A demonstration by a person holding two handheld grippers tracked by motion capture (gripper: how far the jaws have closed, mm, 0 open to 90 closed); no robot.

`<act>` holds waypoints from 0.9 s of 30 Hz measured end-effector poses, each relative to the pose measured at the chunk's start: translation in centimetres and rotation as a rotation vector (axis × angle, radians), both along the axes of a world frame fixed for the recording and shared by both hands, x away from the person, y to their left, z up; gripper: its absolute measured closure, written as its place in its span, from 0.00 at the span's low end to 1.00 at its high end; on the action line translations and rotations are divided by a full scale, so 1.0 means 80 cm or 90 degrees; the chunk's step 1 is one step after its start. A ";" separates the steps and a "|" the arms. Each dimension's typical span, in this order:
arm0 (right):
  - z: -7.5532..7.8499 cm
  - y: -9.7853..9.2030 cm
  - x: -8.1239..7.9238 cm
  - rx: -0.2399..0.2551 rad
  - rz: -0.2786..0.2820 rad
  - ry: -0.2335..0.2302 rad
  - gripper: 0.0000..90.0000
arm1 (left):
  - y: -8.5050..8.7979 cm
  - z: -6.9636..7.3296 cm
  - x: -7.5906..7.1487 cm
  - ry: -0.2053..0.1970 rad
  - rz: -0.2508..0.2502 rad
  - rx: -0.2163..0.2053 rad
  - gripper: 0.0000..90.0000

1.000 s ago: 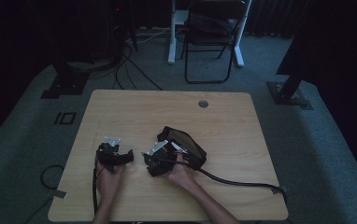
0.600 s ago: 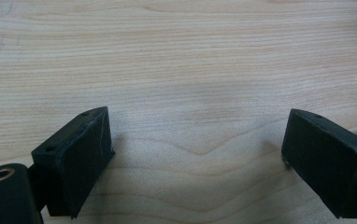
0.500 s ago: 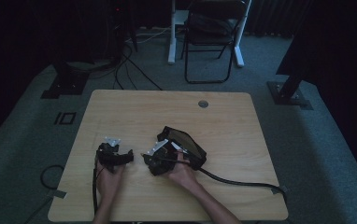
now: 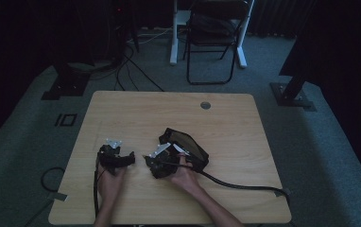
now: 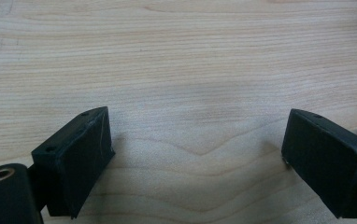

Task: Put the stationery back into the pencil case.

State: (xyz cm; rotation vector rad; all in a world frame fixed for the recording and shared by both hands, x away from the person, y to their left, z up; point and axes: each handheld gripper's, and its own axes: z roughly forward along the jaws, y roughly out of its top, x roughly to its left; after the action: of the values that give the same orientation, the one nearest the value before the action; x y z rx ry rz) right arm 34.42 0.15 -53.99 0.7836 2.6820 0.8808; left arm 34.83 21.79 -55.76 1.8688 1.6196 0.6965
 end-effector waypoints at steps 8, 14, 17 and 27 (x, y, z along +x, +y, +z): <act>0.010 -0.003 -0.003 0.007 -0.003 -0.017 0.47 | 0.000 0.000 0.000 0.000 0.000 0.000 0.10; 0.019 -0.004 -0.006 0.016 -0.004 -0.026 0.47 | 0.000 0.000 0.000 -0.001 0.001 -0.001 0.10; 0.022 -0.005 -0.006 0.018 -0.003 -0.029 0.47 | 0.000 0.000 0.000 -0.001 0.001 -0.001 0.10; 0.036 -0.009 -0.006 0.037 -0.004 -0.037 0.47 | 0.000 0.000 0.000 -0.001 0.001 -0.001 0.10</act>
State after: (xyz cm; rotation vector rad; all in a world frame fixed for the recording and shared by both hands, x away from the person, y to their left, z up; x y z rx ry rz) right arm 33.96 -0.57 -51.13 0.7665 2.6129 0.9681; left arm 34.84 21.78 -55.77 1.8665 1.6200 0.6966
